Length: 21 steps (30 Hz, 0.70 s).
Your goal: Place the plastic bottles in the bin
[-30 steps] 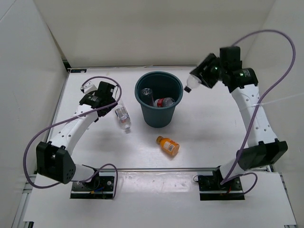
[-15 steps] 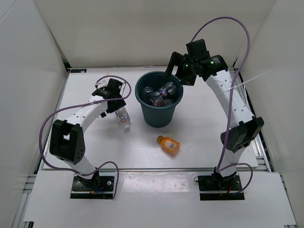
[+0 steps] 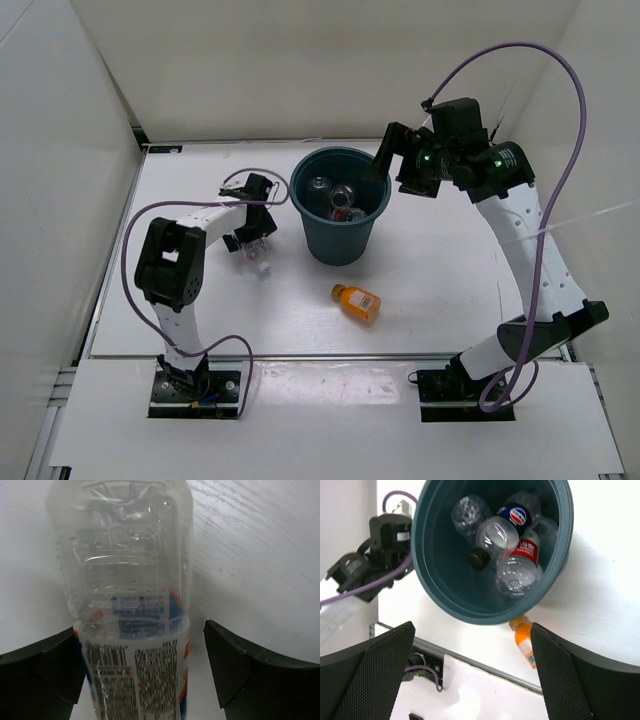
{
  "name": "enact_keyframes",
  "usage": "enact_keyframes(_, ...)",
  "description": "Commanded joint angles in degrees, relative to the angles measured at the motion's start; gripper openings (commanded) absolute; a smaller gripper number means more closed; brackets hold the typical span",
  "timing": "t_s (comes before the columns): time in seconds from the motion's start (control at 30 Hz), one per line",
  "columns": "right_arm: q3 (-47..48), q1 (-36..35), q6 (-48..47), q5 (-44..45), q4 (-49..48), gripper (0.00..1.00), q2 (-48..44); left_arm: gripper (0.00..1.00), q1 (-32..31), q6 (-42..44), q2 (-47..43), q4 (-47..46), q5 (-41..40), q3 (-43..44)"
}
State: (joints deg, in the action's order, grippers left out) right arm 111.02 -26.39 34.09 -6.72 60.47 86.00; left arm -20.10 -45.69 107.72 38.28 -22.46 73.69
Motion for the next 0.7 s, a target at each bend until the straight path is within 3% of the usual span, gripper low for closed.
enact_keyframes(0.0,-1.2,-0.1,-2.6,-0.8,1.0,1.0,-1.1,0.99,-0.4,-0.4,1.3,-0.9,1.6,2.0)
enact_keyframes(0.03,-1.2,-0.1,-3.1,-0.7,1.1,1.0,-1.7,0.95,-0.4,-0.4,2.0,-0.9,2.2,2.0)
enact_keyframes(0.13,-1.2,0.5,-3.1,-0.1,1.6,1.0,-2.8,0.62,-0.4,-2.3,0.0,0.8,-2.1,0.9)
enact_keyframes(0.2,-1.2,0.5,-3.1,-0.1,1.6,1.0,-2.8,0.54,-0.4,-3.7,-4.1,2.8,-5.5,1.5)
enact_keyframes(0.33,-2.4,1.8,-3.1,0.5,1.6,1.0,-3.9,0.54,-0.4,-4.2,-12.1,7.9,-14.2,8.4)
enact_keyframes(0.5,-4.3,3.9,-2.6,1.0,1.6,1.0,-4.4,0.54,-4.1,-0.3,-15.6,6.7,-19.7,28.0)
enact_keyframes(0.67,-4.9,4.6,-1.6,1.0,1.6,1.0,-3.9,0.58,-9.9,6.0,-9.0,0.7,-12.5,43.9)
